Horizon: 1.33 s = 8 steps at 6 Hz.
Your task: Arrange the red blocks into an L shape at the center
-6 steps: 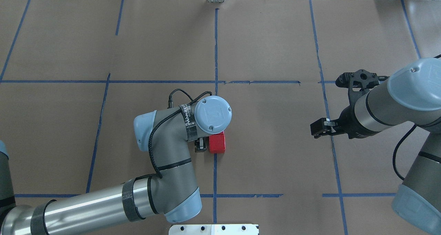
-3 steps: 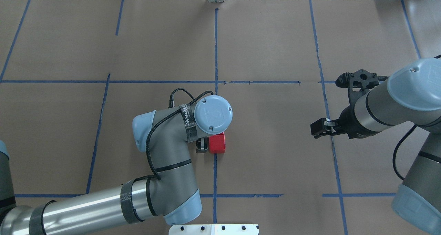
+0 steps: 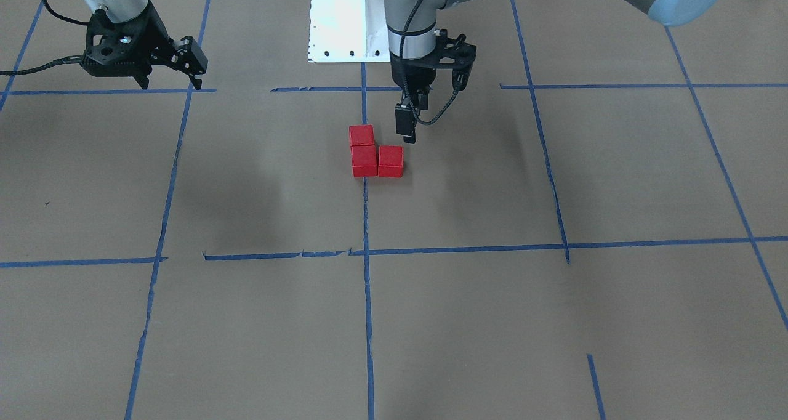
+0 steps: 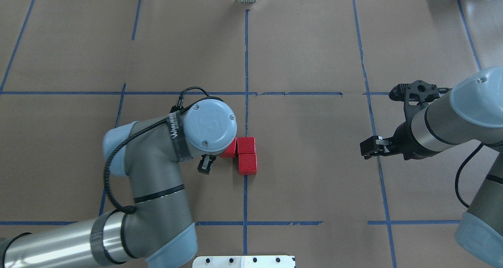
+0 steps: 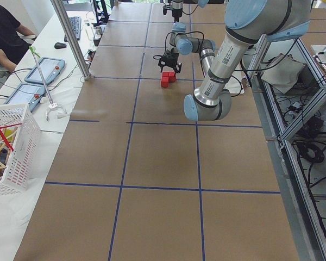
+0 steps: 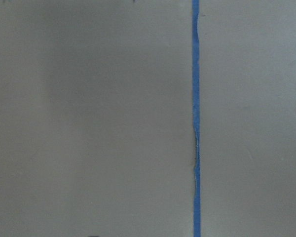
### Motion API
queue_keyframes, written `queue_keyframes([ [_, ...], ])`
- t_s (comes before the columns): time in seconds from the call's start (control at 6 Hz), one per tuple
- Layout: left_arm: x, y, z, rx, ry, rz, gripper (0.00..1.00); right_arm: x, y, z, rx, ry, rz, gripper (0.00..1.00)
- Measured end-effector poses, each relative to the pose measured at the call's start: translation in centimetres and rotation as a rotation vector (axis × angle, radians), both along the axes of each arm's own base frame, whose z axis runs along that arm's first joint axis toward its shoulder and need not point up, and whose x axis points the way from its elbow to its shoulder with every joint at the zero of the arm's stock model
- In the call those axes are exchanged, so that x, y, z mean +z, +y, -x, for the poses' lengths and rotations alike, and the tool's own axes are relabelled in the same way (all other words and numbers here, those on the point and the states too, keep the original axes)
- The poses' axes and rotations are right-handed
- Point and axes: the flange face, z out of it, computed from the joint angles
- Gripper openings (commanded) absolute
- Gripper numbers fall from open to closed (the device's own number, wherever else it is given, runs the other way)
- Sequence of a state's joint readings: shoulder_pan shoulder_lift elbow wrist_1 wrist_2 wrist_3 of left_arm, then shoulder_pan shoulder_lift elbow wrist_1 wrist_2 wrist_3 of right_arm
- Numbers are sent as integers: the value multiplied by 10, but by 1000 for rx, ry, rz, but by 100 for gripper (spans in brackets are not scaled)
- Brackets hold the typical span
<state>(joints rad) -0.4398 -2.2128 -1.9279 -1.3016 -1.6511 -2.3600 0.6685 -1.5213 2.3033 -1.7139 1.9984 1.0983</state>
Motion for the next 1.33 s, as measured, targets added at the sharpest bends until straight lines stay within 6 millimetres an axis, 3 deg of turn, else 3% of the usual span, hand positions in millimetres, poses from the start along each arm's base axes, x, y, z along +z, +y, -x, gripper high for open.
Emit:
queue_keyframes([
  [0.5, 94, 22, 107, 361, -97, -276, 100, 27, 2, -48, 49, 47, 24, 100],
  [0.67, 119, 20, 142, 482, -124, -346, 100, 38, -1, -63, 43, 67, 11, 100],
  [1.0, 168, -16, 231, 770, -114, -459, 100, 70, -10, -98, 3, 123, -23, 100],
  [1.33, 219, -54, 311, 932, -88, -554, 100, 105, -26, -149, -55, 126, -42, 100],
])
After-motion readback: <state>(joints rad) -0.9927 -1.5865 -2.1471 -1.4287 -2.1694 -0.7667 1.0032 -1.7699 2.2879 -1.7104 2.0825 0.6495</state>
